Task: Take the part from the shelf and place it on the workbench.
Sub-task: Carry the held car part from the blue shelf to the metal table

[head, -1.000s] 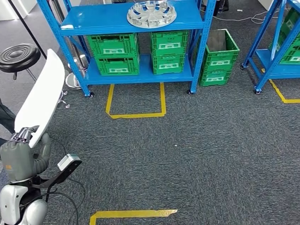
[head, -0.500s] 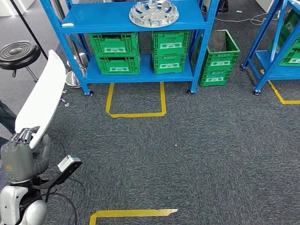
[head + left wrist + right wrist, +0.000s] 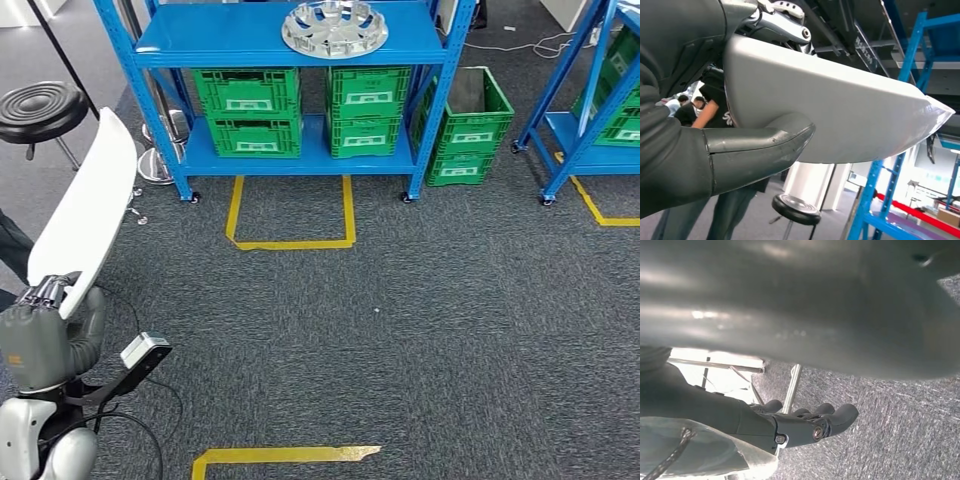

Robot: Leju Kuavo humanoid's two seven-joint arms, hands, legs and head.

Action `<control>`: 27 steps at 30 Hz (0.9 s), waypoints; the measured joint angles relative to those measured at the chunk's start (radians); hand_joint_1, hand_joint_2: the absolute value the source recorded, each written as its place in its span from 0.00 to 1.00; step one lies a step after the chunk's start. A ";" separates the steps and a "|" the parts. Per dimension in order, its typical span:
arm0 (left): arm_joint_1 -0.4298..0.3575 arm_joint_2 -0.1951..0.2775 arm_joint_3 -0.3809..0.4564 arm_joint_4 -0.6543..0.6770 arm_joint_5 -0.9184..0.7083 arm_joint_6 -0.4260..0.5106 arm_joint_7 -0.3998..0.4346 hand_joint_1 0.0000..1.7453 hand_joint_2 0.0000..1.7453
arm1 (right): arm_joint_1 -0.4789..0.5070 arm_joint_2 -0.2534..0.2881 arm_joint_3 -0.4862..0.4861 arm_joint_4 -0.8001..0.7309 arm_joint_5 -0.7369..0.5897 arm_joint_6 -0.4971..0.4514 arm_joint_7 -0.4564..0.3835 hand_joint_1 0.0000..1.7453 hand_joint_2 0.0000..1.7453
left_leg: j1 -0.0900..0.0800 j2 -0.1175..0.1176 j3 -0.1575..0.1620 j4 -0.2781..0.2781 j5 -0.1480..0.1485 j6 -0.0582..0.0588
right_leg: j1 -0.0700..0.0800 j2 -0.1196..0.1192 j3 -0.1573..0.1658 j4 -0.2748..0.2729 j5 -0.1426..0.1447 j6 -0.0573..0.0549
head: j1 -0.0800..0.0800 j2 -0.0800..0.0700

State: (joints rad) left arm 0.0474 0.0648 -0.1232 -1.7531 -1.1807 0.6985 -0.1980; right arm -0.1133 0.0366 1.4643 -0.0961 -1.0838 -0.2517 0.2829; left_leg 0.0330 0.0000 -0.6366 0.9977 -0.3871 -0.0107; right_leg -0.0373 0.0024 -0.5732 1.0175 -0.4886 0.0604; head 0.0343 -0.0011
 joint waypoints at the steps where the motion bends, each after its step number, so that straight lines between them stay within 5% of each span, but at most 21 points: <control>1: 0.000 -0.001 0.001 -0.001 0.000 0.000 -0.001 1.00 1.00 | 0.000 0.000 0.000 0.000 0.000 0.000 0.000 0.00 0.00 | 0.002 -0.002 0.006 -0.012 0.007 0.006 | 0.001 -0.001 -0.007 0.019 -0.018 0.001 | 0.002 0.000; 4: 0.003 -0.003 0.002 -0.001 0.000 0.000 -0.002 1.00 1.00 | -0.001 0.000 0.001 0.000 0.000 0.000 -0.002 0.00 0.00 | 0.001 -0.012 0.004 -0.025 0.018 0.013 | 0.004 -0.002 -0.074 0.181 -0.120 0.001 | 0.006 0.000; 6: 0.007 -0.003 0.002 -0.001 0.000 0.000 -0.002 1.00 1.00 | -0.001 0.000 0.004 0.000 0.000 0.000 -0.005 0.00 0.00 | -0.001 -0.023 -0.003 -0.024 0.022 0.010 | 0.006 -0.002 -0.096 0.247 -0.145 0.001 | 0.007 0.000; 7: 0.008 -0.004 0.002 -0.001 0.000 0.000 -0.002 1.00 1.00 | -0.001 0.000 0.005 0.000 0.000 0.001 -0.006 0.00 0.00 | -0.001 -0.030 -0.007 -0.022 0.024 0.008 | 0.006 -0.001 -0.079 0.225 -0.129 0.000 | 0.007 0.000; 11: 0.009 -0.003 0.003 -0.001 -0.001 0.000 -0.002 1.00 1.00 | -0.003 0.000 0.009 0.000 0.000 0.001 -0.008 0.00 0.00 | -0.003 -0.056 -0.021 -0.004 0.030 -0.010 | 0.009 0.037 0.053 -0.003 -0.050 -0.016 | 0.004 0.000; 15: 0.012 -0.004 0.004 -0.001 -0.002 0.000 -0.002 1.00 1.00 | -0.004 0.000 0.010 0.000 0.002 0.002 -0.011 0.00 0.00 | -0.001 -0.065 -0.024 -0.003 0.035 -0.034 | 0.015 0.022 0.056 -0.011 -0.039 -0.046 | -0.001 0.000; 18: 0.011 -0.002 0.004 -0.001 -0.003 0.000 -0.002 1.00 1.00 | -0.002 0.000 0.013 0.000 0.002 0.005 -0.014 0.00 0.00 | -0.002 -0.025 -0.076 0.129 -0.057 -0.040 | 0.016 -0.003 0.056 -0.013 -0.024 -0.063 | -0.008 0.000; 20: 0.012 -0.002 0.004 -0.001 -0.003 0.000 -0.001 1.00 1.00 | 0.003 0.000 0.015 0.000 0.003 0.006 -0.014 0.00 0.00 | -0.003 -0.012 -0.121 0.265 -0.124 -0.041 | 0.021 -0.019 0.051 -0.012 -0.022 -0.066 | -0.009 0.000; 21: 0.012 -0.002 0.004 -0.001 -0.003 0.000 0.000 1.00 1.00 | 0.005 0.000 0.015 0.000 0.003 0.007 -0.014 0.00 0.00 | -0.004 -0.011 -0.125 0.296 -0.134 -0.039 | 0.023 -0.028 0.050 -0.012 -0.022 -0.066 | -0.009 0.000; 22: 0.012 -0.002 0.004 -0.001 -0.003 0.000 0.001 1.00 1.00 | 0.005 0.000 0.016 0.000 0.004 0.007 -0.015 0.00 0.00 | -0.005 -0.009 -0.111 0.287 -0.126 -0.035 | 0.025 -0.037 0.050 -0.011 -0.022 -0.065 | -0.009 0.000; 25: 0.010 -0.001 0.004 -0.001 -0.005 0.000 0.005 1.00 1.00 | 0.002 0.000 0.018 0.000 0.008 0.007 -0.015 0.00 0.00 | -0.017 0.018 0.000 0.101 -0.058 -0.012 | 0.031 -0.059 0.052 -0.011 -0.025 -0.061 | -0.009 0.000; 27: 0.005 -0.001 0.003 -0.001 -0.007 0.000 0.006 1.00 1.00 | 0.000 0.000 0.019 0.000 0.012 0.009 -0.015 0.00 0.00 | -0.028 0.037 0.037 0.028 -0.046 0.003 | 0.035 -0.071 0.051 -0.010 -0.028 -0.053 | -0.008 0.000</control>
State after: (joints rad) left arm 0.0526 0.0641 -0.1200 -1.7540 -1.1881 0.6987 -0.1919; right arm -0.1135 0.0364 1.4831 -0.0961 -1.0719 -0.2429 0.2674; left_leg 0.0047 0.0369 -0.5992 1.0253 -0.4328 -0.0074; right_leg -0.0022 -0.0682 -0.5218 1.0073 -0.5161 0.0076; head 0.0259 -0.0011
